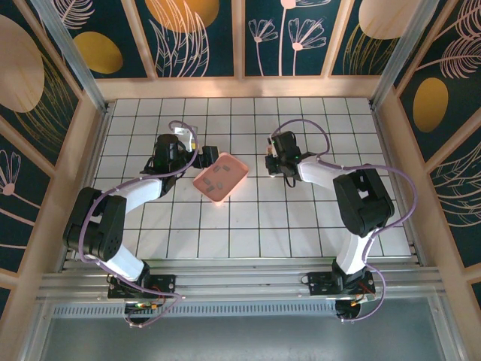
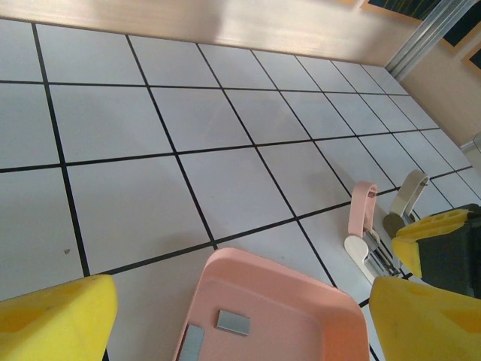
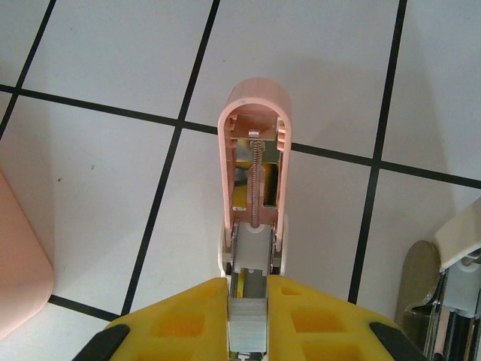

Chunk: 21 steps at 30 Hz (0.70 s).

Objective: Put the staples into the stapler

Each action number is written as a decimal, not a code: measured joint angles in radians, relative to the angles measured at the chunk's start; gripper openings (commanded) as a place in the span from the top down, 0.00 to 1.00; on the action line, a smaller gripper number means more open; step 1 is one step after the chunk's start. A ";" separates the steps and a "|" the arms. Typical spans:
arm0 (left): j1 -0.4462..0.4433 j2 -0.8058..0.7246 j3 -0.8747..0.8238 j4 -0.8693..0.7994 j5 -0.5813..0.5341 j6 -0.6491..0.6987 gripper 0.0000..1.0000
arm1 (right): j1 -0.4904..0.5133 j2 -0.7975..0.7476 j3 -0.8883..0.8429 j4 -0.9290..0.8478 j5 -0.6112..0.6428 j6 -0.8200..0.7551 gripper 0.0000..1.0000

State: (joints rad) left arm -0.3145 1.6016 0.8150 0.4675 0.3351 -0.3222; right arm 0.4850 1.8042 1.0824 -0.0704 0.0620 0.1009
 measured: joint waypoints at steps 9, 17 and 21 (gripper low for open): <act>0.000 0.000 0.000 0.000 0.000 0.000 0.14 | 0.000 0.000 0.000 0.000 -0.003 -0.017 0.83; 0.000 0.000 0.000 0.000 0.000 0.000 0.14 | 0.000 0.012 0.000 0.000 -0.006 -0.017 0.83; 0.000 0.000 0.000 0.000 0.000 0.000 0.14 | 0.000 0.017 0.000 0.000 -0.011 -0.017 0.83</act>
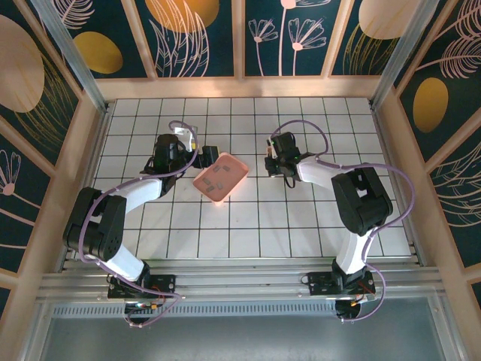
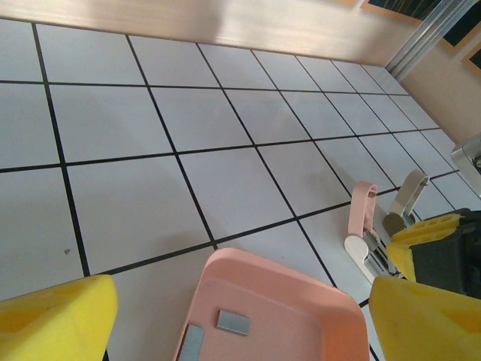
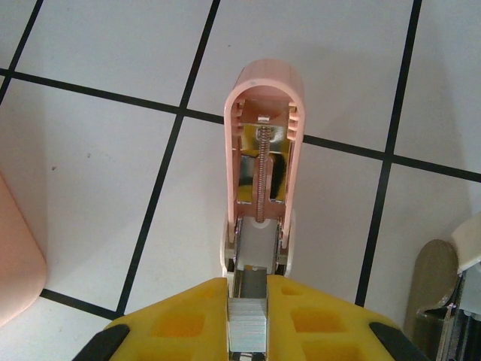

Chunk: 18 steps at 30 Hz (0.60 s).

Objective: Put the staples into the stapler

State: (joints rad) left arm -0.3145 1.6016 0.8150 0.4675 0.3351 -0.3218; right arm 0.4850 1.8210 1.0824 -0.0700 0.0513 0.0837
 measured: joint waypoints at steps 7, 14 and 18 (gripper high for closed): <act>0.000 0.000 0.000 0.000 0.000 0.000 0.14 | 0.000 0.005 0.000 0.001 0.000 0.000 0.83; 0.000 0.000 0.000 0.000 0.000 0.000 0.14 | 0.000 0.019 0.000 0.002 0.000 0.000 0.83; 0.000 0.000 0.000 0.000 0.000 0.000 0.14 | 0.000 0.024 0.000 0.003 0.000 0.000 0.83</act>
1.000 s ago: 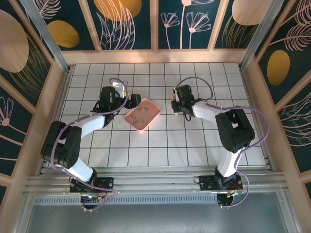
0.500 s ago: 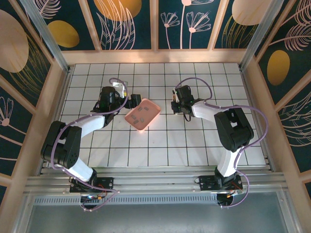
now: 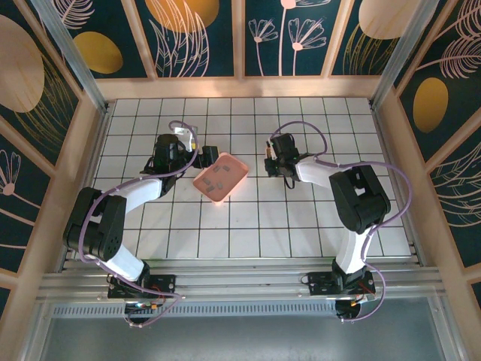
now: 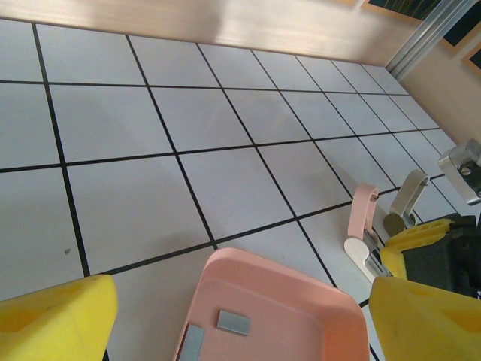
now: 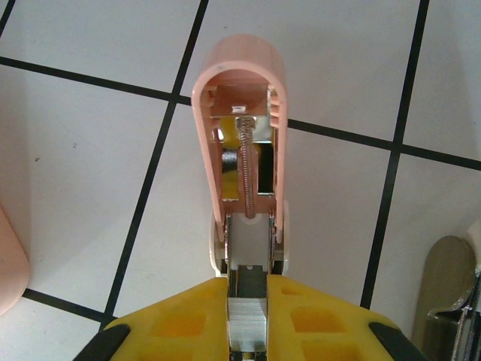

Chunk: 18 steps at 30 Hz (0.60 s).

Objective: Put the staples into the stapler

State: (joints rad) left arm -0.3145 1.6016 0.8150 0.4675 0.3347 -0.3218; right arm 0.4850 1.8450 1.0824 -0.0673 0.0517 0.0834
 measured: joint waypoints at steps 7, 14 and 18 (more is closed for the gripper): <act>0.000 0.000 0.000 0.000 0.000 0.000 0.14 | 0.000 0.004 0.000 0.000 0.000 0.000 0.83; 0.000 0.000 0.000 0.000 0.000 0.000 0.14 | 0.000 0.004 0.000 0.000 -0.011 -0.007 0.70; 0.000 0.000 0.000 0.000 0.000 0.001 0.14 | 0.000 0.003 0.000 0.000 -0.023 -0.007 0.67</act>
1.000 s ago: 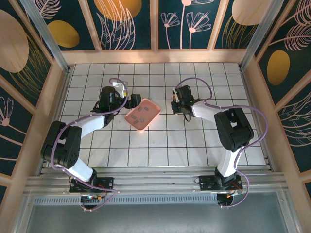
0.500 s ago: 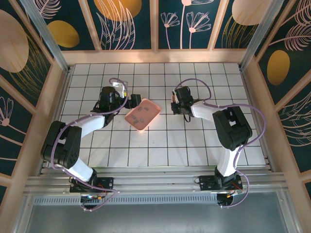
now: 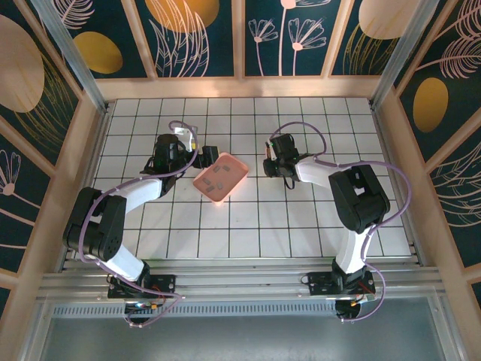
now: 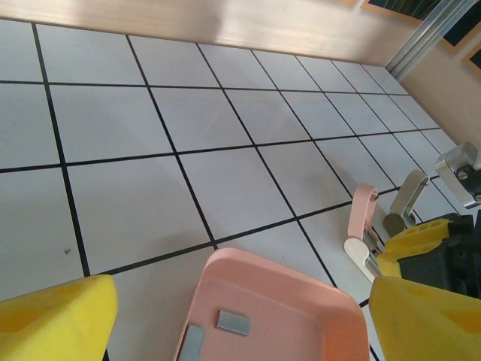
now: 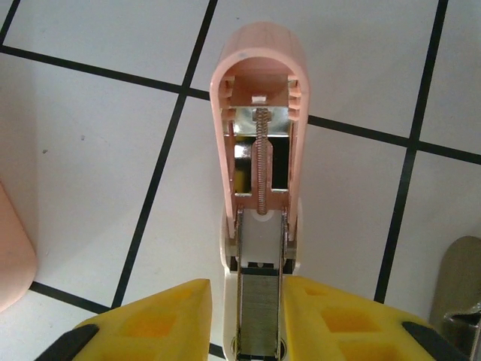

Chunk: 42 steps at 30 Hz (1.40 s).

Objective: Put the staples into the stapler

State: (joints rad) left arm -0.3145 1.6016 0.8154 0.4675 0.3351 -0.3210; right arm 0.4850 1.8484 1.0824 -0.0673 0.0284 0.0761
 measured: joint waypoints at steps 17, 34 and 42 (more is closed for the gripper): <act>-0.041 0.028 0.127 -0.039 0.026 0.000 0.14 | -0.053 -0.242 -0.017 -0.061 -0.068 0.189 0.65; -0.164 0.340 0.502 -0.207 0.062 0.006 0.15 | -0.144 -0.393 -0.353 0.141 -0.258 0.697 0.65; -0.175 0.484 0.658 -0.251 0.099 -0.021 0.15 | -0.140 -0.394 -0.474 0.306 -0.278 0.983 0.67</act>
State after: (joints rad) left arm -0.4892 2.0853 1.4738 0.2161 0.4343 -0.3424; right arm 0.3447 1.4548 0.6086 0.2382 -0.2497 1.0595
